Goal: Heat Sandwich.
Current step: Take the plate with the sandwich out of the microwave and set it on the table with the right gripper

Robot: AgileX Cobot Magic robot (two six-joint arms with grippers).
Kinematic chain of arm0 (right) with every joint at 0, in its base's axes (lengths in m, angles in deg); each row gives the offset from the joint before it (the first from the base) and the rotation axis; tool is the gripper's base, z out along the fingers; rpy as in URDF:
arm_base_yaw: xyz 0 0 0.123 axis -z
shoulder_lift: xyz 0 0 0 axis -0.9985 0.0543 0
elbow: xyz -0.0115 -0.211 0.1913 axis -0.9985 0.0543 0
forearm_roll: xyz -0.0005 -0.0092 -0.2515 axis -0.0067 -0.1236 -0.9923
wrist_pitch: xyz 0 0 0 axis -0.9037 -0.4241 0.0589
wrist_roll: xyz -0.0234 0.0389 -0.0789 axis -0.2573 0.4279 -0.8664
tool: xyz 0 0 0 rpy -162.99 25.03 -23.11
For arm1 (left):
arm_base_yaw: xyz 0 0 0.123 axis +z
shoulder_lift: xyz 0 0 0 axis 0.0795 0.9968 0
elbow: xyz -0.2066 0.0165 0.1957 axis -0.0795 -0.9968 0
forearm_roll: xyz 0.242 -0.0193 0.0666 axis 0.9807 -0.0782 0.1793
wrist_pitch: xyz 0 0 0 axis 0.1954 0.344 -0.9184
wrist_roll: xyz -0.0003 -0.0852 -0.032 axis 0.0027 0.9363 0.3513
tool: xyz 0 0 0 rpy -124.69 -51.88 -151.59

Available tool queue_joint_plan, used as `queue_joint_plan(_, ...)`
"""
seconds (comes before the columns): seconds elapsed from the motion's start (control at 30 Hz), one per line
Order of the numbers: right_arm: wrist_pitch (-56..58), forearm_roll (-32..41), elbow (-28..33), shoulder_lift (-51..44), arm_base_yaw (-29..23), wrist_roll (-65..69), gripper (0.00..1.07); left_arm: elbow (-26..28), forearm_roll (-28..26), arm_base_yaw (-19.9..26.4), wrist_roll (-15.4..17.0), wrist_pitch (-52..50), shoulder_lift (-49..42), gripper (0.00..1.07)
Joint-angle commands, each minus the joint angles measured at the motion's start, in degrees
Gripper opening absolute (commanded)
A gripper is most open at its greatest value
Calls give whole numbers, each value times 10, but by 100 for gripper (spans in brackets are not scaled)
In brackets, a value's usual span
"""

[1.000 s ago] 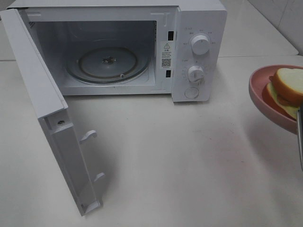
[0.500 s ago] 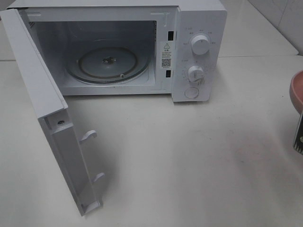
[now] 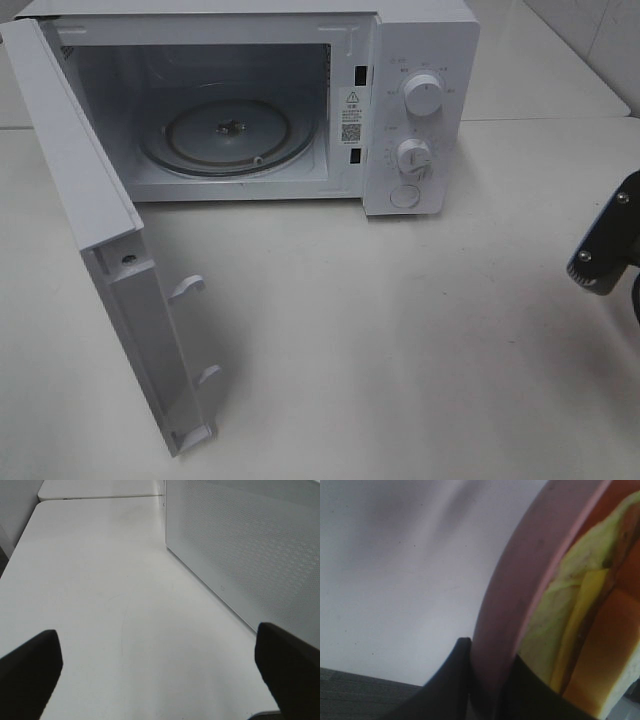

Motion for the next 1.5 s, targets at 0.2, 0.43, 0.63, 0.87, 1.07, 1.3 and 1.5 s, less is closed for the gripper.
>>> queue_joint_plan(0.2, 41, -26, -49, 70, 3, 81, 6, -1, -1, -3, 2, -5, -12, 101)
queue_joint_plan(0.43, 55, -26, -83, 121, 5, 120, 6, -1, -1, -3, 2, -5, -12, 101)
queue_joint_plan(0.63, 52, -26, -97, 179, 5, 144, 6, -1, -1, -3, 2, -5, -12, 101)
queue_joint_plan(0.87, 31, -26, -97, 218, 5, 148, 7, -1, -1, -3, 2, -5, -12, 101)
queue_joint_plan(1.07, 4, -27, -97, 248, 20, 176, 7, -1, -1, -3, 2, -5, -12, 101)
queue_joint_plan(1.3, -33, -29, -97, 260, 53, 187, 7, -1, -1, -3, 2, -5, -12, 101)
queue_joint_plan(1.5, -45, -38, -97, 260, 74, 201, 7, -1, -1, -3, 2, -5, -12, 101)
